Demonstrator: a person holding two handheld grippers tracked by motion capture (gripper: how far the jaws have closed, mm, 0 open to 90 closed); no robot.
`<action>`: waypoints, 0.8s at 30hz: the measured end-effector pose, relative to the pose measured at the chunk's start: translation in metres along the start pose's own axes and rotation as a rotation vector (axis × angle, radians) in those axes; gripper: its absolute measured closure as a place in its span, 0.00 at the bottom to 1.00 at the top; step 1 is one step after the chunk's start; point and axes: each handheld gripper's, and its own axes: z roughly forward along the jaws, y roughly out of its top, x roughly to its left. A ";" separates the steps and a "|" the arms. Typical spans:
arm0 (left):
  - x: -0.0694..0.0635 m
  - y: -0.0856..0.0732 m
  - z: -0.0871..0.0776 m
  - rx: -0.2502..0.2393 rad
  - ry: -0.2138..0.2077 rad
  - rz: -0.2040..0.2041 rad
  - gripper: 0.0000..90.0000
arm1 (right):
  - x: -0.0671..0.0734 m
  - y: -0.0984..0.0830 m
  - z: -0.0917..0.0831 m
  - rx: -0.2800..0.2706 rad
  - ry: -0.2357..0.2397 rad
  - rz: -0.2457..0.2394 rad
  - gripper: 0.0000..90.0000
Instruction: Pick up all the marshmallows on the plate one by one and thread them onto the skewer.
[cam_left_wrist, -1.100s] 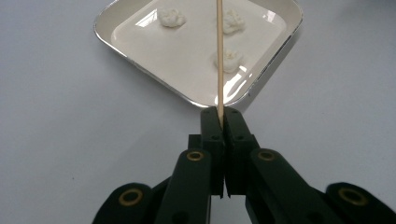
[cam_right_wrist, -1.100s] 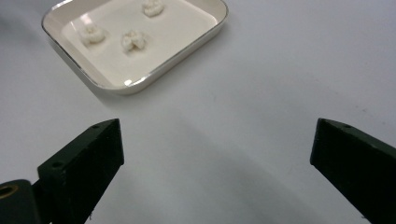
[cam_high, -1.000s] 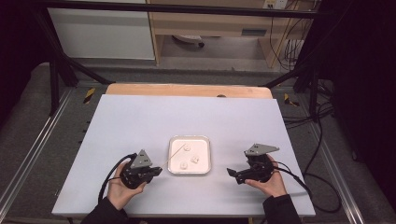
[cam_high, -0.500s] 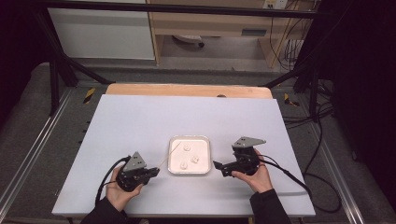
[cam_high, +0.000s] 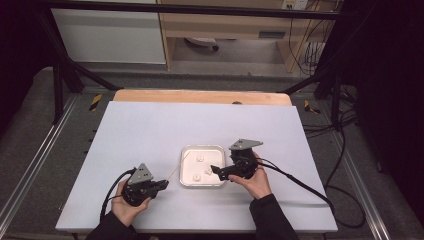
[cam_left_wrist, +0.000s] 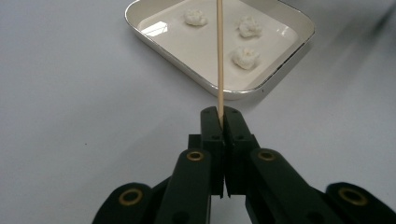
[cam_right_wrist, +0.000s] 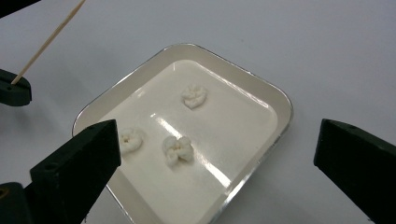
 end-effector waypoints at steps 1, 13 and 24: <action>0.000 0.000 0.000 0.000 -0.002 -0.001 0.98 | 0.000 0.000 0.000 0.000 0.000 0.000 0.02; -0.002 0.000 0.002 0.002 -0.007 0.000 0.98 | 0.008 0.001 0.030 0.068 0.043 -0.024 0.21; -0.003 -0.001 0.004 0.000 -0.009 0.001 0.98 | 0.013 -0.010 0.041 0.116 0.059 -0.057 0.52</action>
